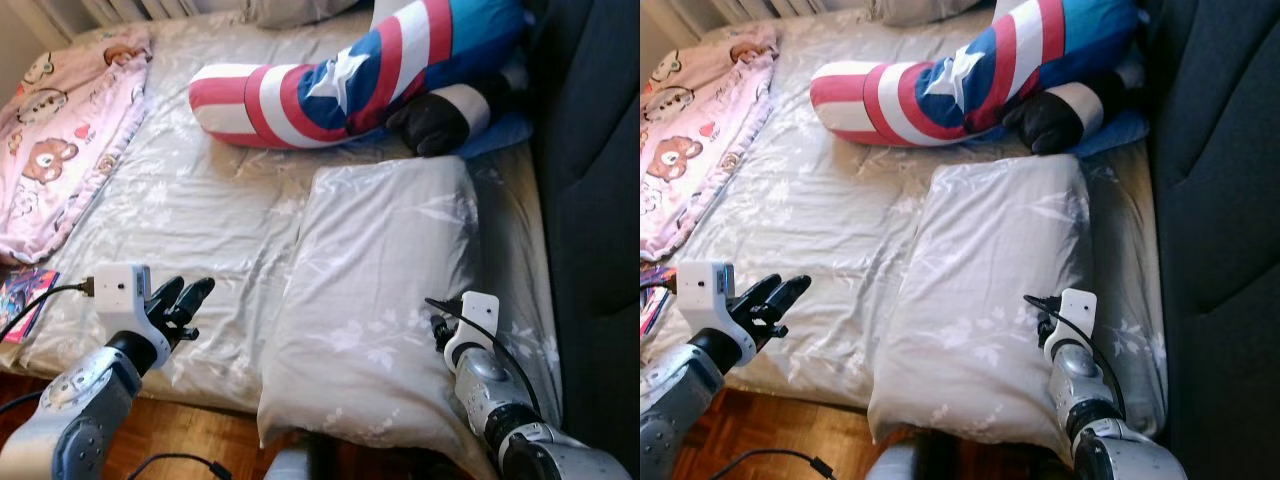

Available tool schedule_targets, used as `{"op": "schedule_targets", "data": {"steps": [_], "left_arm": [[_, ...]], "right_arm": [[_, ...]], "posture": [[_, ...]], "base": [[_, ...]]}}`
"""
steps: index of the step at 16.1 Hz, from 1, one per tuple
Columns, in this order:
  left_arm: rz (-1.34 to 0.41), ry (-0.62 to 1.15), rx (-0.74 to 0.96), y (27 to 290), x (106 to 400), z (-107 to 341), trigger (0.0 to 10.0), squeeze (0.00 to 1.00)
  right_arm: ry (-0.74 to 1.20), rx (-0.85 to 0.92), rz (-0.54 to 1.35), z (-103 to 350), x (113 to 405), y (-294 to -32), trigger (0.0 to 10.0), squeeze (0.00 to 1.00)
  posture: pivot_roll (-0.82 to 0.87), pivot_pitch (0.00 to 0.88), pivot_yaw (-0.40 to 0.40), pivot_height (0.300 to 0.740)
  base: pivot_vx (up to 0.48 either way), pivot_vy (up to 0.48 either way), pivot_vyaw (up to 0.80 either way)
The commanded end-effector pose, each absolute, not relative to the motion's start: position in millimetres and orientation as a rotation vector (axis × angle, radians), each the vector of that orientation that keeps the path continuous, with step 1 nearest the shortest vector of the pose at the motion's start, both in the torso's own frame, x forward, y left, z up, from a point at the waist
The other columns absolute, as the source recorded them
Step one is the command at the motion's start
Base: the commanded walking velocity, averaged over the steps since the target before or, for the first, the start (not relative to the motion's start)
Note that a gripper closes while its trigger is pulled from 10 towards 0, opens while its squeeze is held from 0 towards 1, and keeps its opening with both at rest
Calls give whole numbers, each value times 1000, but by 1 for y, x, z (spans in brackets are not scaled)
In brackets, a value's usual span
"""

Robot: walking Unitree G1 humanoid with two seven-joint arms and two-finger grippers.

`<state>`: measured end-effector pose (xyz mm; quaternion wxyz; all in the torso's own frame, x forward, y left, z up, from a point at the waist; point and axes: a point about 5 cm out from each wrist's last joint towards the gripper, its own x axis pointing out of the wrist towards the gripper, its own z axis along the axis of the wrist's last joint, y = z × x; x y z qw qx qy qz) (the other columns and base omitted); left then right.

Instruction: Clean up the room

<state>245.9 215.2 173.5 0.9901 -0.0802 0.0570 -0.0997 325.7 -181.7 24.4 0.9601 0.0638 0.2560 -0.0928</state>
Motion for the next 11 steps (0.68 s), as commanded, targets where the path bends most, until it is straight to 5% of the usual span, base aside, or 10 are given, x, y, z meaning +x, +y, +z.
{"op": "schedule_targets", "data": {"steps": [1,8,9,10,11], "left_arm": [[-163,129,-145,225,240,176,10000,0],[-153,139,-159,223,229,187,10000,0],[-153,136,-163,221,229,188,10000,0],[-154,134,-167,220,228,189,10000,0],[-153,137,-168,220,227,189,10000,0]], "right_arm": [[604,137,-164,6,312,-170,10000,0],[661,156,-75,-4,303,-155,10000,0],[669,152,-64,-6,302,-154,8157,0],[673,147,-50,-7,300,-152,0,0],[674,148,-44,-8,300,-151,0,0]], "posture": [[347,380,225,740],[386,423,224,740],[393,425,219,740],[395,427,217,740],[393,425,217,740]], "base": [[0,0,0],[0,0,0],[0,0,0],[0,0,0],[0,0,0]]}}
